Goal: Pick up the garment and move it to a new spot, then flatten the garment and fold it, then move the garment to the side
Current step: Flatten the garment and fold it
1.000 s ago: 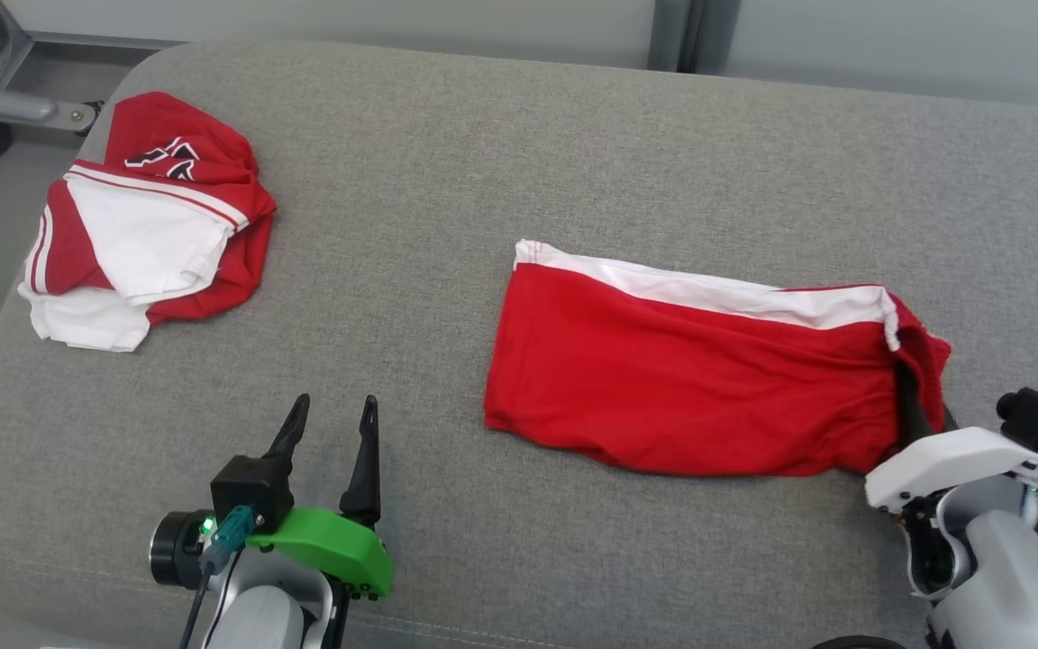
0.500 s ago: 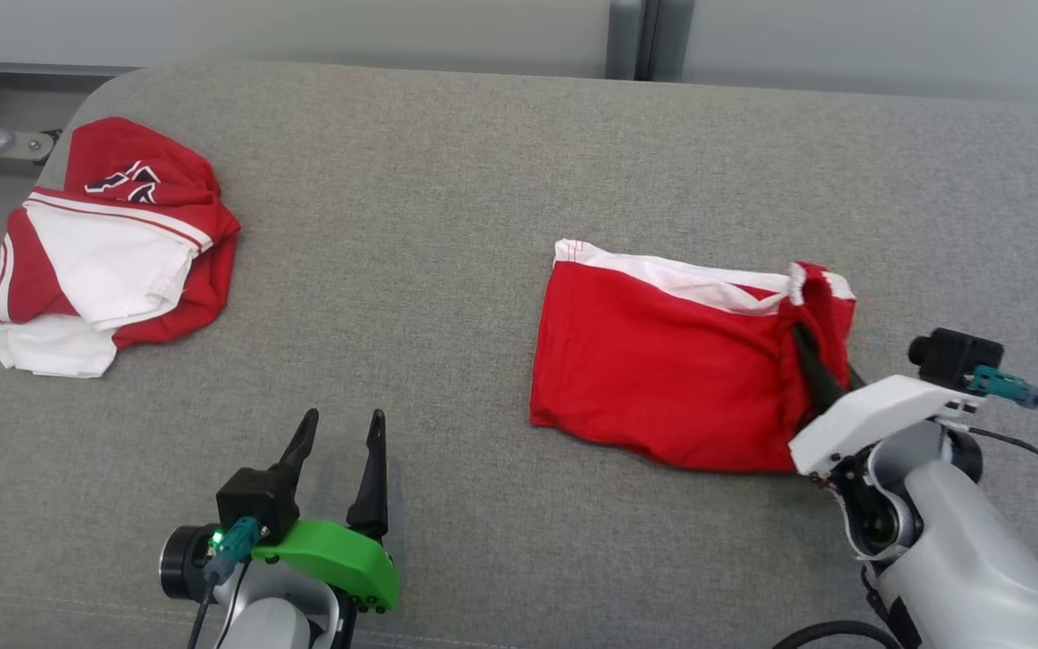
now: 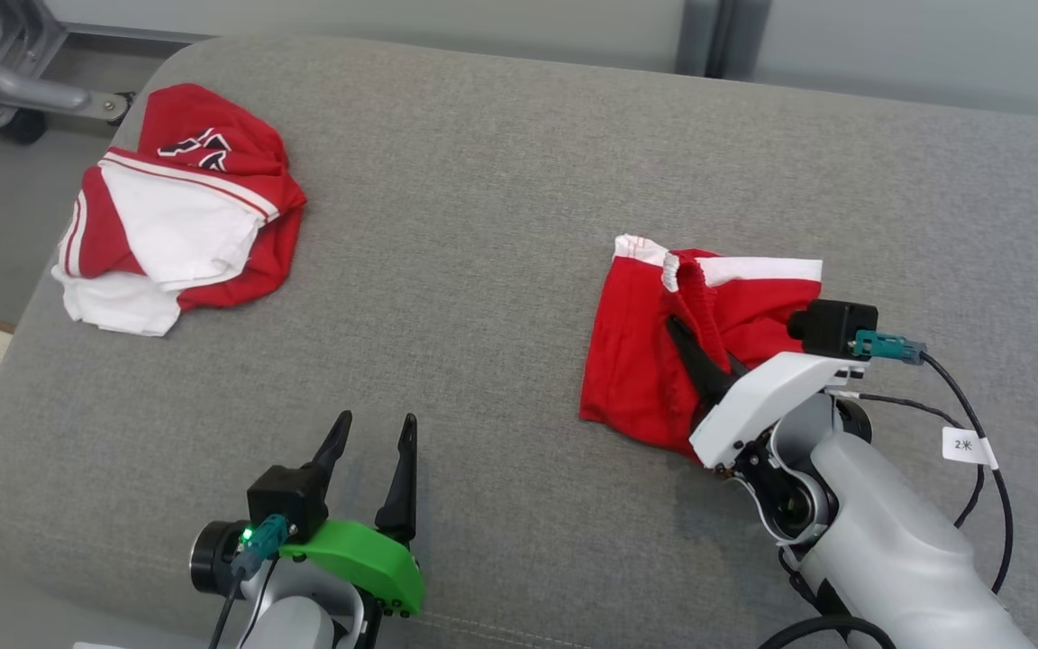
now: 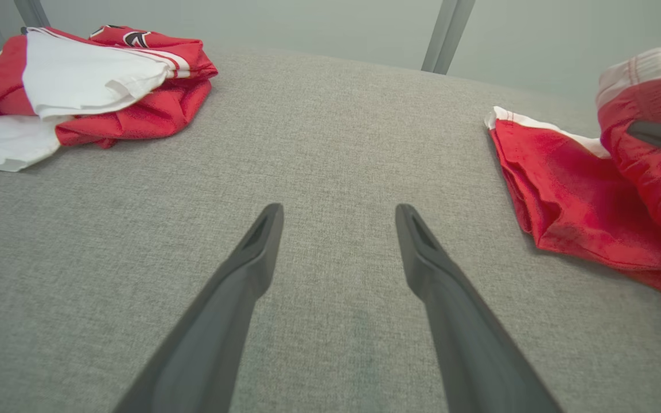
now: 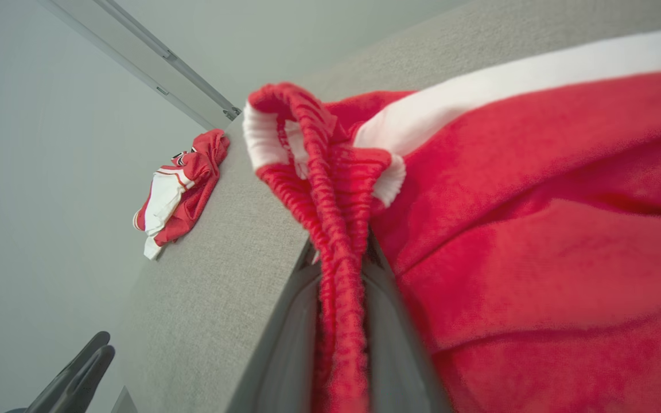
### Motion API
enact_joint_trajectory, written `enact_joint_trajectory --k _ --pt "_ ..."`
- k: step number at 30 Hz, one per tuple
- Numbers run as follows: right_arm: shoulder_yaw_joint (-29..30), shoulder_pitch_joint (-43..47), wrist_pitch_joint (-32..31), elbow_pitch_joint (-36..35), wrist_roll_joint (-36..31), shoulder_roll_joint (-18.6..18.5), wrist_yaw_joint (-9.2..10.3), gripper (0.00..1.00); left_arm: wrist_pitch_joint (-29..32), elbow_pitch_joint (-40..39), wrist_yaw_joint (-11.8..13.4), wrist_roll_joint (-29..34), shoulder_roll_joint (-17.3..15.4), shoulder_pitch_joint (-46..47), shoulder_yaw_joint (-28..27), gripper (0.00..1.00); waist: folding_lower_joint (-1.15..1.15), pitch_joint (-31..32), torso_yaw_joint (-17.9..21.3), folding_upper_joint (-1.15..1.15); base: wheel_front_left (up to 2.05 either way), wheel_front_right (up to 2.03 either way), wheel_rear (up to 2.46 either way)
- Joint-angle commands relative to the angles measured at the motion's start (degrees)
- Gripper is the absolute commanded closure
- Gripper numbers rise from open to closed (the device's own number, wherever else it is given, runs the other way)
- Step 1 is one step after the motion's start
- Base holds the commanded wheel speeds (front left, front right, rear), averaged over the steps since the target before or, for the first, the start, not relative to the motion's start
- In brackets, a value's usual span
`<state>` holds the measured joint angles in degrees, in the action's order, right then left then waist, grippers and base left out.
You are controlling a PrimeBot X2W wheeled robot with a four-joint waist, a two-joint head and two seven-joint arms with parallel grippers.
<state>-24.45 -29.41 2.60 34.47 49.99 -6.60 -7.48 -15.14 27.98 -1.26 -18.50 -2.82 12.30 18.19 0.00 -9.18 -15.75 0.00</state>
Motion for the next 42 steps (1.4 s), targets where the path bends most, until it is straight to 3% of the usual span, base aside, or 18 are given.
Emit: enact_joint_trajectory --k 1,2,3,4,5,11,15,21,27,42 --pt "-0.4 -1.1 0.6 0.9 -0.4 0.2 -0.01 1.0 0.0 0.0 0.1 -0.4 -0.2 0.8 0.1 0.0 0.0 -0.7 -2.6 0.0 0.0 0.0 0.0" --pt "-0.7 -1.8 1.3 2.3 -0.6 0.5 0.0 1.0 0.0 0.0 0.1 -0.5 -0.2 0.9 0.4 0.0 0.0 -0.7 -3.3 0.0 0.0 0.0 0.0" --pt "-0.9 -2.5 2.1 3.7 -0.8 0.8 -0.01 0.85 0.0 0.1 0.2 -0.7 -0.2 1.0 0.6 0.0 0.0 -0.9 -3.9 0.0 0.0 0.0 0.0" --pt "-1.3 -3.2 3.0 5.3 -1.4 1.0 -0.01 0.47 0.0 0.2 0.3 -0.9 -0.2 1.1 0.8 0.0 0.0 -1.0 -4.5 0.0 0.0 0.0 0.0" --pt "-1.7 -3.8 3.7 6.5 -1.7 1.3 0.0 0.0 0.0 0.3 0.4 -0.9 -0.2 1.0 0.9 0.0 0.0 -1.0 -4.9 0.0 0.0 0.0 0.0" --pt "-5.4 -5.9 9.4 6.6 -0.1 2.5 0.0 0.0 0.0 0.4 0.8 -0.4 -0.1 -0.3 -0.4 0.0 0.0 -0.7 -4.7 0.0 0.0 0.0 0.0" --pt "-5.5 -5.1 12.0 4.2 0.6 0.4 0.0 0.0 0.0 -0.3 1.0 -0.1 -0.1 -1.1 -1.6 0.0 0.0 0.0 -2.5 0.0 0.0 0.0 0.0" --pt "2.1 -1.2 12.6 2.4 -1.5 -2.5 0.0 0.0 0.0 -1.9 1.1 1.0 -0.2 -1.5 -2.6 0.0 0.0 0.8 0.9 0.0 0.0 0.0 0.0" --pt "10.5 4.5 12.6 1.7 -6.7 -2.5 0.0 0.0 0.0 -2.6 0.9 1.2 -0.2 -1.8 -2.8 0.0 0.0 0.8 2.3 0.0 0.0 0.0 0.0" --pt "16.5 7.7 12.6 -0.1 -21.1 0.2 0.0 0.0 0.0 -4.3 1.4 1.5 -0.2 -2.2 -2.4 0.0 0.0 -0.1 -0.2 0.0 0.0 0.0 0.0"
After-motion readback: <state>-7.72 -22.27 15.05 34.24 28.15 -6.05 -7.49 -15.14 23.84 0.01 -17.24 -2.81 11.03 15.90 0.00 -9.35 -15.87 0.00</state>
